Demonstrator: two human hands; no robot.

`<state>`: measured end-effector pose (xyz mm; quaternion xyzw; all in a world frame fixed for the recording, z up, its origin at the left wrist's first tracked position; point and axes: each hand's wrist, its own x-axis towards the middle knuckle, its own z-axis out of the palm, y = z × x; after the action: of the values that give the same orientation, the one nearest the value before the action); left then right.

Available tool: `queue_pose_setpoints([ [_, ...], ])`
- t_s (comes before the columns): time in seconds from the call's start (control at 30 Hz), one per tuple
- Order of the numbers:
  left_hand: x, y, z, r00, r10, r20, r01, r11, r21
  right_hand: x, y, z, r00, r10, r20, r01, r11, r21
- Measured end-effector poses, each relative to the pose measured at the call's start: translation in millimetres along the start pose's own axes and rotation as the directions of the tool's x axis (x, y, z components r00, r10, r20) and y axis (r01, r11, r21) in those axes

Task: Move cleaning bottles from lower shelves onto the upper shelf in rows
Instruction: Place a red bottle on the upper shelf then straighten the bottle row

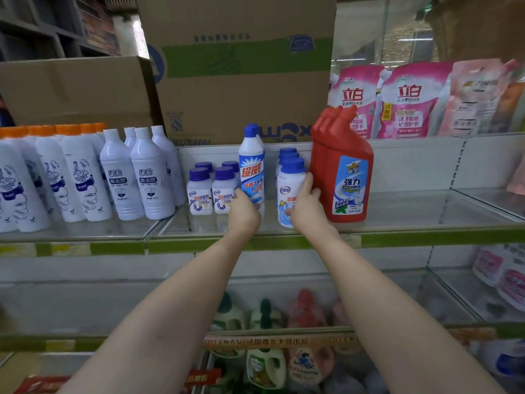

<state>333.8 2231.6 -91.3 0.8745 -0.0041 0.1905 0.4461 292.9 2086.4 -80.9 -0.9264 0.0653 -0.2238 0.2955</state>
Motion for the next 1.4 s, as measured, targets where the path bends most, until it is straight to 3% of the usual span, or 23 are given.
queue_pose_setpoints([
  [0.23,-0.6,7.1,-3.7,1.0,-0.018,0.018,0.016,0.997,0.076,-2.2,-1.3,-2.0,1.0,0.004,0.007,-0.004,1.0,-0.025],
  [0.5,-14.4,21.0,-29.0,0.99,0.103,0.092,-0.128,0.935,0.331,-17.1,3.7,-11.2,0.996,0.055,0.063,-0.061,0.994,0.092],
  [0.67,-32.0,31.1,-33.4,0.902,0.305,0.304,-0.397,0.864,0.309,-32.6,8.2,-27.9,0.999,0.044,0.026,-0.047,0.991,0.123],
  [0.83,-47.0,66.3,-36.1,0.831,0.397,0.39,-0.507,0.829,0.236,-50.1,13.6,-51.5,0.999,0.033,0.022,-0.033,0.999,-0.002],
  [0.93,-59.1,78.0,-27.1,0.833,0.398,0.384,-0.483,0.862,0.155,-51.0,24.2,-66.3,0.999,0.039,0.017,-0.038,0.997,-0.062],
  [1.07,-78.5,86.1,-13.0,0.883,0.339,0.325,-0.36,0.933,0.005,-51.0,39.0,-78.8,0.993,0.109,-0.039,-0.109,0.994,-0.001],
  [1.4,-58.1,133.8,47.9,0.862,0.203,0.465,-0.262,0.963,0.067,-6.0,79.3,-103.0,0.988,0.113,-0.103,-0.089,0.973,0.211],
])
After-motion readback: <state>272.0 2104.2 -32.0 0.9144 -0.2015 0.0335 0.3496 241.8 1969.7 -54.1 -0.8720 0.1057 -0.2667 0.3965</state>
